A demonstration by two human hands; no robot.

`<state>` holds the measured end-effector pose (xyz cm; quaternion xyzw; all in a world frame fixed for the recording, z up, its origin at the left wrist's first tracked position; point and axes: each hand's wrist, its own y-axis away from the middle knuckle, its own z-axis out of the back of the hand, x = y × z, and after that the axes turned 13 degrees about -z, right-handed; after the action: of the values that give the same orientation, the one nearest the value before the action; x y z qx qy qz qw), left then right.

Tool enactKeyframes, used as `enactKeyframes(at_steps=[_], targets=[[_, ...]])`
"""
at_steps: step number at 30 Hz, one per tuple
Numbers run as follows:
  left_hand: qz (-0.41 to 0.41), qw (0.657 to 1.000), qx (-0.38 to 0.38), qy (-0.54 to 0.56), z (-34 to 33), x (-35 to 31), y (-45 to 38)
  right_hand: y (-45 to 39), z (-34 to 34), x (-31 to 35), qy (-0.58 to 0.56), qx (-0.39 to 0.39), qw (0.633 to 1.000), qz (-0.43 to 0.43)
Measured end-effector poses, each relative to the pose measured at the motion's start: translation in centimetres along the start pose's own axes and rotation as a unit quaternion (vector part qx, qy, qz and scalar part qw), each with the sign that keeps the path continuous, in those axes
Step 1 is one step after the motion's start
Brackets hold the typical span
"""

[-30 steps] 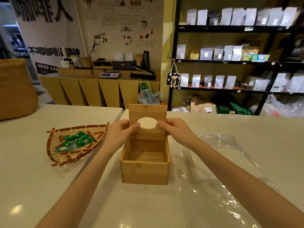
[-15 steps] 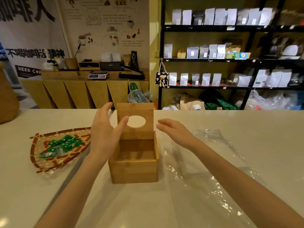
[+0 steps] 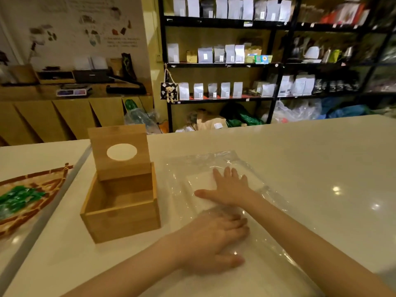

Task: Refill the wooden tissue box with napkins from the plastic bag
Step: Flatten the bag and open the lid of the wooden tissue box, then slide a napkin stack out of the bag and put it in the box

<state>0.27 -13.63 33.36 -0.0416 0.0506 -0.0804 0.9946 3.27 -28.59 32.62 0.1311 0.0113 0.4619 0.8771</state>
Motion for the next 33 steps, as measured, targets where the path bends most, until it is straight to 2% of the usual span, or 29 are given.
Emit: enactKeyframes(at_steps=[5, 9, 14, 20, 25, 28, 30, 33], targets=[[0.015, 0.998, 0.057, -0.004, -2.1, -0.5, -2.8, -1.3, 0.6, -2.0, -0.024, 0.009, 0.995, 0.100], [0.048, 0.998, 0.025, -0.028, -2.6, -0.3, -5.4, -1.8, 0.7, -3.9, -0.085, -0.005, 0.986, 0.145], [0.045, 0.998, 0.013, -0.046, -3.1, 0.8, -6.5, 2.1, 3.2, -7.8, -0.291, -0.072, 0.948, 0.111], [0.043, 0.998, -0.039, -0.005, -3.3, 1.2, -6.5, 8.1, 3.9, -14.4, -0.404, -0.072, 0.909, 0.080], [0.081, 0.987, -0.108, 0.082, -2.2, 0.7, -6.8, 11.2, 2.1, -16.5, -0.321, 0.006, 0.941, 0.109], [0.075, 0.986, -0.119, 0.094, -1.7, 0.8, -6.6, 10.6, -0.7, -16.1, -0.190, -0.035, 0.966, 0.170], [0.075, 0.986, -0.106, 0.105, -1.4, 1.2, -6.3, 9.8, -2.2, -14.9, -0.131, -0.051, 0.969, 0.204], [0.144, 0.973, -0.116, 0.138, -0.2, 3.1, -5.9, 8.1, -3.1, -12.7, -0.080, -0.081, 0.967, 0.228]])
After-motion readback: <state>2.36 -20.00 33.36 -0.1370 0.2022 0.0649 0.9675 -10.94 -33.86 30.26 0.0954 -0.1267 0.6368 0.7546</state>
